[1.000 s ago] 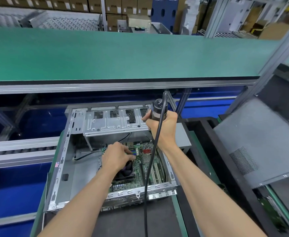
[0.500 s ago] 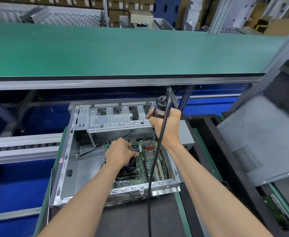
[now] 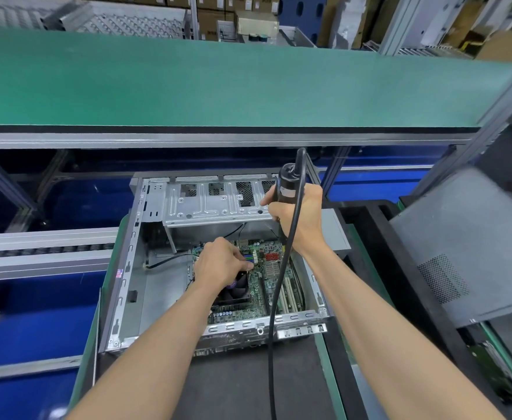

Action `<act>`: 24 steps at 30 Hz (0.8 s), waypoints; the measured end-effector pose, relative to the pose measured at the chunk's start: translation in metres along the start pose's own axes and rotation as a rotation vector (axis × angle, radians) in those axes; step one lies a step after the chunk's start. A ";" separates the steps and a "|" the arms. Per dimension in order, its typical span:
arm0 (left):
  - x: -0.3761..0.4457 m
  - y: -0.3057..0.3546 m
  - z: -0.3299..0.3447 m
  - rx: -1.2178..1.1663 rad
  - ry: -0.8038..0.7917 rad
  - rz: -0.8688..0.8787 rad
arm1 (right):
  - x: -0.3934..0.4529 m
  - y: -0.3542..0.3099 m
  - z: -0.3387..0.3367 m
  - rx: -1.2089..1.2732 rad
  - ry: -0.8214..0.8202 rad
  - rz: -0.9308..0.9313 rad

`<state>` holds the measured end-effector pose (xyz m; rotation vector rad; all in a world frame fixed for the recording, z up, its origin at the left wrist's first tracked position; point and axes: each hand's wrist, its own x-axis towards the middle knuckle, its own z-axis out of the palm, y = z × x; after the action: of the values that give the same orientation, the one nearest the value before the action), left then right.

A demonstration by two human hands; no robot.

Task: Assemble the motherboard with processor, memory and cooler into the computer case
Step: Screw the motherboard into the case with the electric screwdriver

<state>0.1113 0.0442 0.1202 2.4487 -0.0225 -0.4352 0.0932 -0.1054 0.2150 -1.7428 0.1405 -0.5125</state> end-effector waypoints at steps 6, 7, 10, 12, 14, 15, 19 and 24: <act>0.002 -0.002 0.000 -0.021 -0.014 -0.002 | 0.001 0.008 0.003 0.009 0.135 -0.008; 0.002 -0.001 0.000 -0.023 -0.017 0.001 | 0.000 0.007 0.003 0.014 0.141 -0.011; 0.001 -0.001 0.000 -0.031 -0.011 0.002 | 0.001 0.007 0.001 0.038 0.135 -0.013; 0.001 -0.002 0.000 -0.035 -0.004 -0.001 | 0.002 0.007 0.002 0.025 0.125 -0.027; 0.000 -0.002 0.000 -0.037 -0.007 -0.001 | 0.003 0.008 0.003 0.002 0.100 -0.017; 0.000 -0.003 0.001 -0.039 -0.009 0.000 | 0.003 0.007 0.003 -0.001 0.083 -0.012; 0.000 -0.002 0.000 -0.030 -0.001 0.008 | 0.002 0.003 0.003 0.008 -0.041 -0.039; -0.002 -0.002 0.000 -0.025 -0.003 0.008 | -0.003 -0.003 0.007 0.026 -0.142 -0.030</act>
<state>0.1089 0.0463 0.1197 2.4221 -0.0280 -0.4337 0.0926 -0.0968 0.2161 -1.7517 0.0069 -0.4095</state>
